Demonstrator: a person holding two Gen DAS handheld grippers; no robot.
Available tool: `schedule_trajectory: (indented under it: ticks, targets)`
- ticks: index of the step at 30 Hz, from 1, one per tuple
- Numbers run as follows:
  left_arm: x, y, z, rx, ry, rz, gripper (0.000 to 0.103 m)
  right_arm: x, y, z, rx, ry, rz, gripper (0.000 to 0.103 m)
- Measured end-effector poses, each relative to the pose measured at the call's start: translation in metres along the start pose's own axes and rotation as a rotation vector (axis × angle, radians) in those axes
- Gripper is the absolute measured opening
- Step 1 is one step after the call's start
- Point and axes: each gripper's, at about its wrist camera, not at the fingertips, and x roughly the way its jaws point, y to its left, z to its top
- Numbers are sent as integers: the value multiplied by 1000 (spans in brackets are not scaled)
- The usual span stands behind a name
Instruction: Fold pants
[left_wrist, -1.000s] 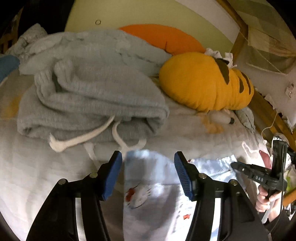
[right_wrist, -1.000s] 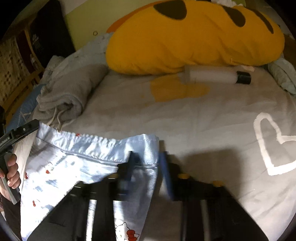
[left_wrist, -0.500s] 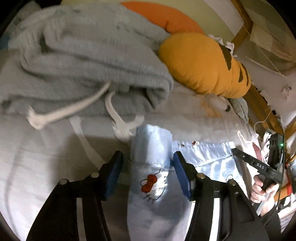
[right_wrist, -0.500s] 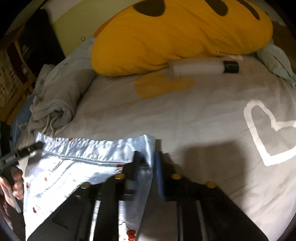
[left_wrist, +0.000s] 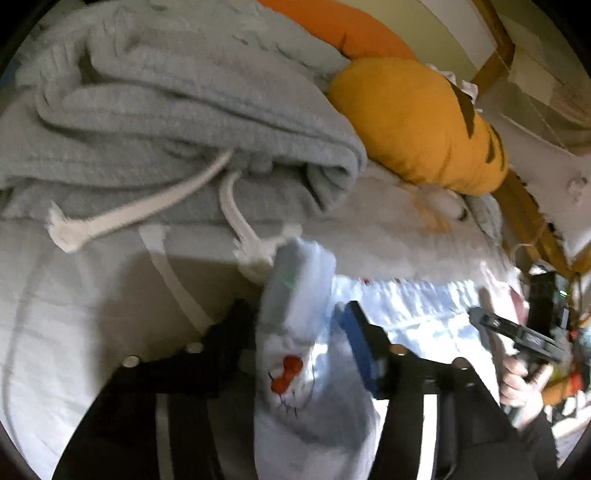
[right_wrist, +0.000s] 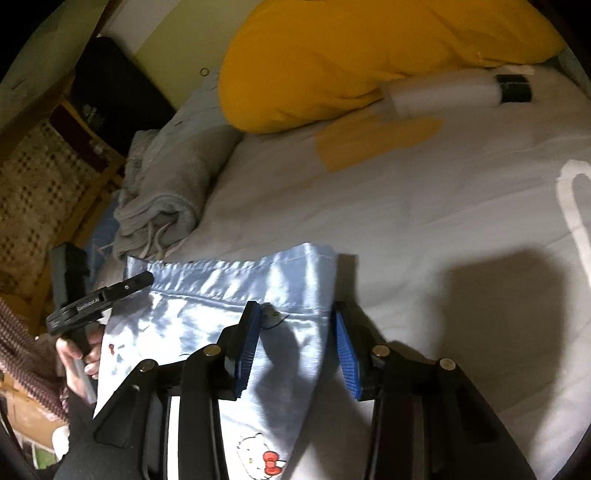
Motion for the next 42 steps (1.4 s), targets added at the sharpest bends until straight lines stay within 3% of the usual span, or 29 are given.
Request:
schedule_trajectory:
  ticks: [6, 9, 12, 15, 17, 19, 23, 30, 34, 38, 42]
  targets:
    - [0, 7, -2, -24, 36, -83, 69, 14, -6, 8, 59, 11, 90, 41]
    - [4, 6, 1, -23, 25, -109, 68, 18, -1, 9, 47, 8, 94, 41]
    - [10, 12, 3, -44, 6, -92, 24, 19, 3, 9, 30, 2, 76, 39]
    - [14, 21, 5, -89, 5, -136, 20, 18, 2, 10, 46, -7, 49, 24]
    - [12, 25, 6, -116, -6, -164, 16, 18, 0, 10, 63, -10, 54, 7]
    - [11, 25, 6, -115, -16, -173, 8, 17, 2, 9, 56, -16, 50, 4]
    - [-5, 4, 7, -41, -71, -145, 6, 4, 22, 8, -21, -50, 2, 3]
    - [-67, -29, 3, 43, -161, -199, 6, -55, 67, -3, -106, -145, 11, 3]
    - [-103, -49, -2, 102, -152, -165, 6, -97, 93, -16, -110, -203, 35, 3]
    - [-135, -54, -12, 95, -122, -199, 6, -125, 113, -37, -128, -218, 29, 3]
    - [-147, -65, -35, 133, -67, -139, 6, -143, 125, -68, -141, -200, 5, 3]
